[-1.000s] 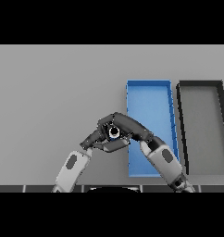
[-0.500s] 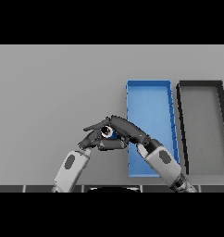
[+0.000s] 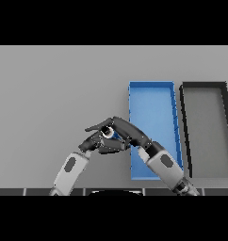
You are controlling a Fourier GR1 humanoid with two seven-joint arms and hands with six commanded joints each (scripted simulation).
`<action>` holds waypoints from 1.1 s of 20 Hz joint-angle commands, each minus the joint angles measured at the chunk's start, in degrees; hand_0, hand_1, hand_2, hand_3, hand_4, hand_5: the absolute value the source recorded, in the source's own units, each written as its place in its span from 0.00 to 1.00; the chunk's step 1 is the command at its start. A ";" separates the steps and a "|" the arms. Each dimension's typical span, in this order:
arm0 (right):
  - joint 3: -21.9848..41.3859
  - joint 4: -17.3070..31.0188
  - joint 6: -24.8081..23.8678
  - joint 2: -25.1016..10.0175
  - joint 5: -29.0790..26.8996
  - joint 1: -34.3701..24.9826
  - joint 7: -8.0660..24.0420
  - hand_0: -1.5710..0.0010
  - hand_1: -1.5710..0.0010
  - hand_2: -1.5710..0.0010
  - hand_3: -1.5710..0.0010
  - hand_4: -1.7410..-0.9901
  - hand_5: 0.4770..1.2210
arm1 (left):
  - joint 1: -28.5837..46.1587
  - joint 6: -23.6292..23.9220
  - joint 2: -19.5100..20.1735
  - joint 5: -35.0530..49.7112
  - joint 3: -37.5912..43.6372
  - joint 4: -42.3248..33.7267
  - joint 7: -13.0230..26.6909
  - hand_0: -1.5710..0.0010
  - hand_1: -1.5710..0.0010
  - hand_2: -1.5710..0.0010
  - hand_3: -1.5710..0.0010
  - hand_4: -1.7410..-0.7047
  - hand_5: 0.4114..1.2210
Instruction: Pick up the blue pipe and place it into the blue bin.
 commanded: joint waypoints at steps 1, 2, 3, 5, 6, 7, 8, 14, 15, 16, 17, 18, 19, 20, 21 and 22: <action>0.20 -0.29 0.40 -0.63 0.57 0.90 -2.11 0.00 0.00 0.00 0.00 0.00 0.99 | -0.13 -0.07 0.05 -0.32 0.30 0.16 1.89 0.76 0.78 0.78 0.81 0.63 0.76; 0.45 -0.10 -0.14 -0.04 1.24 0.44 -1.99 0.00 0.00 0.00 0.00 0.00 0.99 | 0.49 0.09 0.18 -0.43 0.22 -0.23 3.14 0.80 0.82 0.83 0.84 0.67 0.65; 1.04 -0.16 -0.03 -0.13 1.92 0.84 -3.68 0.00 0.00 0.00 0.00 0.00 0.99 | 0.19 0.12 0.26 -0.24 0.57 -0.19 4.74 0.84 0.86 0.86 0.88 0.70 0.54; 0.93 0.44 -0.30 0.06 1.91 0.63 -3.77 0.00 0.00 0.00 0.00 0.00 1.00 | 0.63 0.52 -0.32 0.04 0.64 0.27 5.74 0.90 0.91 0.91 0.92 0.73 0.36; 0.55 0.76 -0.20 -0.14 1.57 0.29 -4.43 0.00 0.00 0.00 0.00 0.00 1.00 | 0.45 0.47 -0.51 0.92 1.15 -0.32 7.84 0.92 0.93 0.93 0.94 0.74 0.29; 0.99 0.55 -0.66 0.11 1.71 0.59 -4.60 0.00 0.00 0.00 0.00 0.00 1.00 | 0.75 0.28 -0.81 1.60 1.16 -0.52 8.81 0.94 0.94 0.94 0.95 0.74 0.24; 0.87 0.46 -0.82 0.28 0.85 0.85 -5.18 0.00 0.00 0.00 0.00 0.00 1.00 | 0.31 0.50 -0.48 1.36 1.66 0.05 8.23 0.95 0.95 0.95 0.96 0.75 0.19; -3.97 -0.52 -2.26 3.91 -5.64 -2.34 1.97 0.00 0.00 0.00 0.00 0.00 1.00 | 0.88 1.96 -0.40 -0.76 0.74 1.06 7.28 0.99 0.99 0.99 0.99 0.80 0.08; -5.22 -0.92 -3.44 3.75 -8.08 -3.81 2.68 0.00 0.00 0.00 0.00 0.00 1.00 | 0.42 1.77 0.06 -0.58 1.24 1.17 7.89 0.99 0.99 0.99 0.99 0.80 0.07; -5.63 -0.91 -5.22 2.57 -10.24 -5.77 2.69 0.00 0.00 0.00 0.00 0.00 1.00 | 0.29 1.58 0.24 -0.36 1.39 1.20 7.60 0.99 0.99 0.99 0.99 0.80 0.06; -7.49 -0.13 -6.60 1.26 -13.45 -8.83 2.70 0.00 0.00 0.00 0.00 0.00 1.00 | 0.14 1.83 -0.16 -0.52 1.11 1.26 7.90 0.99 0.99 0.99 0.99 0.80 0.05; -8.26 0.38 -8.53 -0.53 -16.40 -11.74 2.69 0.00 0.00 0.00 0.00 0.00 1.00 | 0.25 1.84 -0.42 -0.73 0.69 1.31 8.07 0.99 0.99 1.00 1.00 0.80 0.05; -9.55 0.88 -8.87 -2.51 -19.70 -15.16 2.61 0.00 0.00 0.00 0.00 0.00 1.00 | 0.57 1.50 -0.51 -0.68 0.27 0.96 8.53 1.00 1.00 1.00 1.00 0.81 0.04; -11.36 0.85 -8.77 -3.80 -21.83 -17.57 2.46 0.00 0.00 0.00 0.00 0.00 1.00 | 0.95 1.43 -0.54 -0.81 0.16 1.49 8.73 1.00 1.00 1.00 1.00 0.81 0.04; -14.09 1.36 -9.29 -5.10 -23.96 -20.55 2.34 0.00 0.00 0.00 0.00 0.00 1.00 | 0.21 1.33 -0.49 -0.28 0.81 1.40 9.55 1.00 1.00 1.00 1.00 0.81 0.03; -16.14 2.29 -10.24 -6.55 -23.75 -23.38 2.20 0.00 0.00 0.00 0.00 0.00 1.00 | 0.96 1.32 -0.27 -0.44 0.52 0.97 9.37 1.00 1.00 1.00 1.00 0.81 0.03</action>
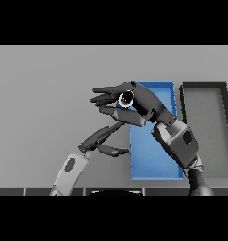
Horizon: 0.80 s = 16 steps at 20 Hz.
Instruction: Pick up the blue pipe and place it into the blue bin.
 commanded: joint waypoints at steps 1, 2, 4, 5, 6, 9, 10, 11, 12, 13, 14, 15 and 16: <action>-1.40 0.51 -1.90 -0.82 1.45 -1.62 -0.29 0.00 0.00 0.00 0.00 0.00 1.00 | -0.14 0.01 -0.16 -0.06 -0.13 -0.15 0.82 1.00 1.00 1.00 1.00 0.81 0.03; -3.28 1.46 -2.51 -2.70 2.61 -2.34 -0.44 0.00 0.00 0.00 0.00 0.00 1.00 | 0.11 -0.03 0.59 -0.03 0.32 -0.42 0.55 1.00 1.00 1.00 1.00 0.81 0.03; -7.09 4.89 -3.21 -5.85 3.75 -4.94 0.64 0.00 0.00 0.00 0.00 0.00 1.00 | -0.31 -0.39 0.78 0.19 0.35 -0.84 1.33 1.00 1.00 1.00 1.00 0.82 0.02; -8.49 6.23 -3.76 -7.17 4.08 -4.47 0.71 0.00 0.00 0.00 0.00 0.00 1.00 | -0.09 -0.35 0.74 0.05 0.20 -0.74 0.83 1.00 1.00 1.00 1.00 0.82 0.02; -8.96 7.39 -4.13 -8.33 3.88 -4.25 0.71 0.00 0.00 0.00 0.00 0.00 1.00 | -0.46 -0.43 0.79 0.49 0.63 -0.88 1.31 1.00 1.00 1.00 1.00 0.82 0.01; -12.70 10.40 -2.74 -12.28 5.56 -0.84 0.67 0.00 0.00 0.00 0.00 0.00 1.00 | -0.05 -0.17 0.86 -0.21 0.24 -0.52 0.36 1.00 1.00 1.00 1.00 0.83 0.00; -13.56 10.14 -1.58 -13.33 5.74 1.86 0.58 0.00 0.00 0.00 0.00 0.00 1.00 | -0.30 0.15 1.18 -0.57 0.49 -0.45 -0.03 1.00 1.00 1.00 1.00 0.83 0.00; -14.15 10.32 -1.87 -14.16 5.21 3.82 0.71 0.00 0.00 0.00 0.00 0.00 1.00 | 0.01 0.17 1.50 -0.68 0.43 -0.90 -0.17 1.00 1.00 1.00 1.00 0.84 0.00; -14.14 9.55 -3.37 -14.70 4.95 6.25 0.71 0.00 0.00 0.00 0.00 0.00 1.00 | -0.35 0.00 1.67 -0.69 0.46 -0.87 -0.30 1.00 1.00 1.00 1.00 0.84 0.00; -14.42 8.33 -3.71 -14.77 5.25 9.59 0.71 0.00 0.00 0.00 0.00 0.00 1.00 | -0.03 -0.13 1.67 -0.66 0.24 -0.89 -0.52 1.00 1.00 1.00 1.00 0.84 0.01; -14.15 7.99 -4.35 -15.30 4.73 11.88 0.71 0.00 0.00 0.00 0.00 0.00 1.00 | -0.04 -0.09 1.66 -0.79 0.13 -0.97 -0.39 1.00 1.00 1.00 1.00 0.84 0.01; -14.11 6.16 -4.43 -15.98 4.46 15.31 0.71 0.00 0.00 0.00 0.00 0.00 1.00 | 0.41 -0.31 2.12 -0.56 0.22 -1.36 -0.83 1.00 1.00 1.00 1.00 0.85 0.01; -13.95 5.70 -4.52 -15.93 4.61 17.86 0.71 0.00 0.00 0.00 0.00 0.00 1.00 | 0.51 -0.30 2.27 -0.33 0.48 -1.43 -1.06 1.00 1.00 1.00 1.00 0.84 0.01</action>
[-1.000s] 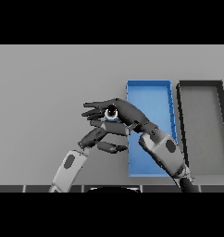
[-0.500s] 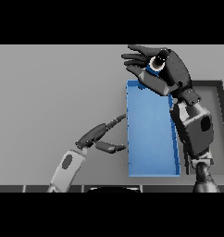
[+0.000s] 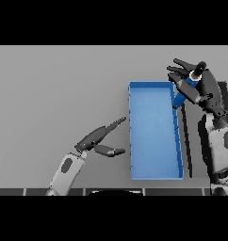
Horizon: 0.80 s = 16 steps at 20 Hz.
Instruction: Pick up the blue pipe and place it into the blue bin.
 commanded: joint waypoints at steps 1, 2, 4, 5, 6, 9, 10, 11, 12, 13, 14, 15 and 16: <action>0.35 -1.13 -0.70 0.09 0.44 2.78 0.01 0.00 0.00 0.00 0.00 0.00 1.00 | -0.16 -0.34 -0.25 0.47 -0.07 -0.05 0.53 1.00 1.00 1.00 1.00 0.84 0.01; 1.22 -2.01 -1.77 -0.74 -0.25 5.20 0.01 0.00 0.00 0.00 0.00 0.00 1.00 | 0.44 -0.18 -0.65 0.39 -0.47 -0.05 0.69 1.00 1.00 1.00 1.00 0.84 0.01; 2.59 -3.66 -5.23 -1.75 -0.98 11.07 0.00 0.00 0.00 0.00 0.00 0.00 1.00 | 1.62 0.11 -0.84 0.19 -1.07 -0.90 0.53 1.00 1.00 1.00 1.00 0.83 0.01; 3.59 -4.12 -7.05 -2.32 -1.32 13.43 0.00 0.00 0.00 0.00 0.00 0.00 1.00 | 1.36 0.19 -1.10 0.31 -1.02 -0.80 1.37 1.00 1.00 1.00 1.00 0.83 0.02; 4.96 -4.82 -9.23 -3.73 -1.97 15.44 0.00 0.00 0.00 0.00 0.00 0.00 1.00 | 0.93 0.35 -1.20 0.09 -0.98 -0.48 1.63 1.00 1.00 1.00 1.00 0.83 0.02; 11.15 -5.96 -18.16 -9.62 -3.70 20.47 0.00 0.00 0.00 0.00 0.00 0.00 1.00 | 1.93 0.32 -0.86 -0.11 -1.36 -0.76 1.00 1.00 1.00 1.00 1.00 0.83 0.02; 13.77 -5.92 -21.50 -11.23 -4.12 21.48 0.00 0.00 0.00 0.00 0.04 0.00 1.00 | 1.08 0.36 -0.83 0.19 -0.82 -0.78 1.50 1.00 1.00 1.00 1.00 0.82 0.01; 15.83 -6.49 -24.36 -12.99 -5.51 22.12 0.00 0.00 0.00 0.00 0.03 0.00 1.00 | 1.51 0.40 -0.81 0.12 -1.03 -0.82 0.98 1.00 1.00 1.00 1.00 0.82 0.01; 17.93 -5.80 -26.88 -14.84 -6.46 21.82 0.00 0.00 0.00 0.00 0.20 0.00 1.00 | 1.61 0.04 -0.78 0.31 -1.20 -0.94 1.20 1.00 1.00 1.00 1.00 0.82 0.01; 20.12 -5.22 -28.31 -16.75 -7.25 22.20 0.00 0.00 0.00 0.00 0.28 0.00 1.00 | 1.64 0.06 -0.79 0.47 -1.23 -1.55 1.40 1.00 1.00 1.00 1.00 0.83 0.01; 22.95 -4.88 -30.69 -19.14 -8.02 22.17 0.00 0.00 0.00 0.00 0.35 0.00 1.00 | 1.42 0.03 -0.49 0.31 -1.07 -1.35 1.38 1.00 1.00 1.00 1.00 0.83 0.01; 24.60 -4.28 -32.19 -19.54 -7.92 22.09 -0.80 0.00 0.00 0.00 0.42 0.00 1.00 | 1.37 0.23 -0.46 -0.13 -1.22 -1.13 1.04 1.00 1.00 1.00 1.00 0.83 0.01; 26.52 -4.14 -34.31 -20.40 -7.61 21.16 -0.80 0.00 0.01 0.00 0.46 0.00 1.00 | 1.58 0.09 -0.30 0.09 -1.11 -1.35 1.19 1.00 1.00 1.00 1.00 0.83 0.01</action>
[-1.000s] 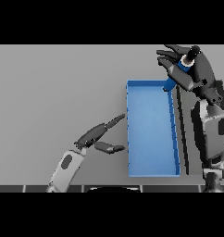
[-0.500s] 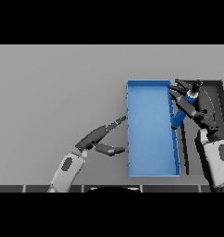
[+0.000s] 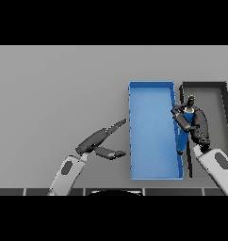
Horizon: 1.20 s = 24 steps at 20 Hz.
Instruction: Pick up the blue pipe and place it into the blue bin.
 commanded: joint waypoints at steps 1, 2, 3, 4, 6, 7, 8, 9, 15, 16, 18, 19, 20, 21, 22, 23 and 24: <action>1.22 1.12 -0.84 -0.16 -0.18 -0.87 0.67 0.07 0.15 0.15 0.50 0.08 1.00 | -0.42 -0.27 -0.07 0.38 0.20 0.14 0.66 1.00 1.00 1.00 1.00 0.83 0.01; 2.87 2.32 -1.39 -0.72 -0.11 -1.96 0.58 0.25 0.32 0.32 0.60 0.20 1.00 | -0.34 -0.12 -0.10 -0.01 -0.06 0.13 0.54 1.00 1.00 1.00 1.00 0.83 0.01; 4.66 3.55 -2.18 -1.86 -0.82 -3.05 0.48 0.40 0.46 0.45 0.68 0.32 1.00 | -0.37 -0.14 -0.27 0.20 -0.10 -0.17 0.82 1.00 1.00 1.00 1.00 0.83 0.01; 6.34 3.86 -2.67 -3.16 -2.12 -3.73 0.41 0.52 0.56 0.56 0.74 0.44 1.00 | -0.27 -0.16 -0.34 0.41 -0.12 -0.51 1.10 1.00 1.00 1.00 1.00 0.83 0.02; 9.94 4.32 0.86 -5.47 -3.34 -5.86 0.42 0.69 0.72 0.72 0.84 0.62 0.95 | -0.42 0.06 -0.21 0.17 0.01 -0.34 1.33 1.00 1.00 1.00 1.00 0.83 0.02; 12.04 5.20 2.61 -6.50 -4.05 -7.21 0.17 0.76 0.78 0.78 0.87 0.69 0.89 | 0.16 -0.24 -0.13 0.34 -0.23 -0.32 1.04 1.00 1.00 1.00 1.00 0.83 0.02; 14.86 6.24 3.25 -8.40 -5.79 -8.33 1.61 0.80 0.82 0.82 0.89 0.75 0.82 | 0.26 0.18 -0.45 0.20 -0.34 -0.56 0.69 1.00 1.00 1.00 1.00 0.83 0.02; 17.09 6.70 3.48 -9.68 -7.24 -8.69 1.42 0.84 0.86 0.86 0.92 0.80 0.74 | 0.13 0.20 -0.47 0.26 -0.25 -0.60 0.87 1.00 1.00 1.00 1.00 0.83 0.02; 33.41 8.88 2.87 -15.98 -16.43 -18.41 1.58 0.96 0.96 0.96 0.98 0.91 0.46 | 0.47 0.21 -0.43 -0.11 -0.70 -1.01 1.40 1.00 1.00 1.00 1.00 0.83 0.02; 36.29 8.75 2.88 -16.98 -17.14 -20.63 1.58 0.97 0.97 0.97 0.98 0.92 0.42 | 0.10 0.05 -0.18 -0.02 -0.43 -0.82 1.62 1.00 1.00 1.00 1.00 0.83 0.02; 38.42 8.89 1.91 -17.52 -18.45 -22.95 1.58 0.98 0.98 0.98 0.99 0.94 0.35 | 0.16 0.29 -0.22 -0.18 -0.33 -0.56 1.42 1.00 1.00 1.00 1.00 0.82 0.02; 38.82 8.98 1.80 -17.42 -18.75 -23.17 1.58 0.98 0.98 0.98 0.99 0.94 0.32 | 0.04 0.37 -0.38 -0.11 -0.27 -0.49 1.32 1.00 1.00 1.00 1.00 0.82 0.02; 39.38 9.88 2.10 -17.00 -18.86 -23.85 1.58 0.99 0.99 0.99 0.99 0.94 0.29 | 0.31 0.50 -0.55 -0.15 -0.40 -0.44 0.96 1.00 1.00 1.00 1.00 0.82 0.02; 39.48 10.21 2.37 -17.02 -18.77 -23.69 1.52 0.99 0.99 0.99 0.99 0.95 0.28 | 0.26 0.73 -0.60 -0.36 -0.44 -0.71 1.21 1.00 1.00 1.00 1.00 0.82 0.02; 39.78 9.62 2.17 -17.33 -19.19 -24.21 1.58 0.99 0.99 0.99 1.00 0.96 0.26 | 0.10 0.64 -0.50 -0.32 -0.35 -0.59 1.08 1.00 1.00 1.00 1.00 0.82 0.02; 40.12 9.80 2.35 -17.24 -19.01 -24.49 1.59 0.99 0.99 0.99 1.00 0.96 0.25 | 0.47 0.75 -0.76 -0.65 -0.87 -0.59 1.13 1.00 1.00 1.00 1.00 0.82 0.02; 39.92 9.78 2.65 -17.14 -19.40 -24.74 1.56 0.99 0.99 0.99 1.00 0.96 0.25 | 0.48 0.59 -0.65 -0.46 -0.68 -0.48 1.04 1.00 1.00 1.00 1.00 0.83 0.02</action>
